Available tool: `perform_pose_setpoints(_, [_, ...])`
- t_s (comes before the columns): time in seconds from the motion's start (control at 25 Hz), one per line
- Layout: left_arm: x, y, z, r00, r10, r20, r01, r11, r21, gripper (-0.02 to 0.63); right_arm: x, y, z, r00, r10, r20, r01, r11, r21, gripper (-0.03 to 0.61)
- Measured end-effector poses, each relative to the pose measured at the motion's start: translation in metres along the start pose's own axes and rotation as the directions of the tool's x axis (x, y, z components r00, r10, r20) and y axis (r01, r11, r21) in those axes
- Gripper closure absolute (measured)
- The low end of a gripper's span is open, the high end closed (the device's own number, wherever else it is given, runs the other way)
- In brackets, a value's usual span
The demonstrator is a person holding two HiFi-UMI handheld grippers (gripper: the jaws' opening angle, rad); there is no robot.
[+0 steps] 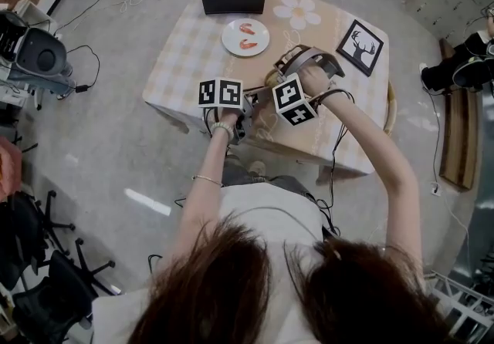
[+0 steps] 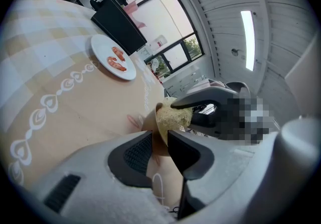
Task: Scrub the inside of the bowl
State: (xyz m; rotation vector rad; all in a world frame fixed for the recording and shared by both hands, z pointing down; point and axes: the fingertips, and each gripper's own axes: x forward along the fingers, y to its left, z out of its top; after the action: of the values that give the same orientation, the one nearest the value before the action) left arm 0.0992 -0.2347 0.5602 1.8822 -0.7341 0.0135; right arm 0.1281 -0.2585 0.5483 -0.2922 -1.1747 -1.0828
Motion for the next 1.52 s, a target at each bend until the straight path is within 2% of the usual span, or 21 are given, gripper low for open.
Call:
perform_pose_setpoints(0.64, [0.002,0.000,0.000,1.000,-0.004,-0.002,0.004,1.000,-0.010,0.518,0.003,-0.004,-0.014,1.000,0.009,-0.016,-0.008,1.000,0.015,0.483])
perform_pose_setpoints(1.52, [0.001,0.001,-0.001,1.000,-0.008,0.008,0.009,1.000,-0.021,0.518,-0.003,0.020,-0.030,0.998,0.055,-0.024,-0.053,0.995,0.081,0.483])
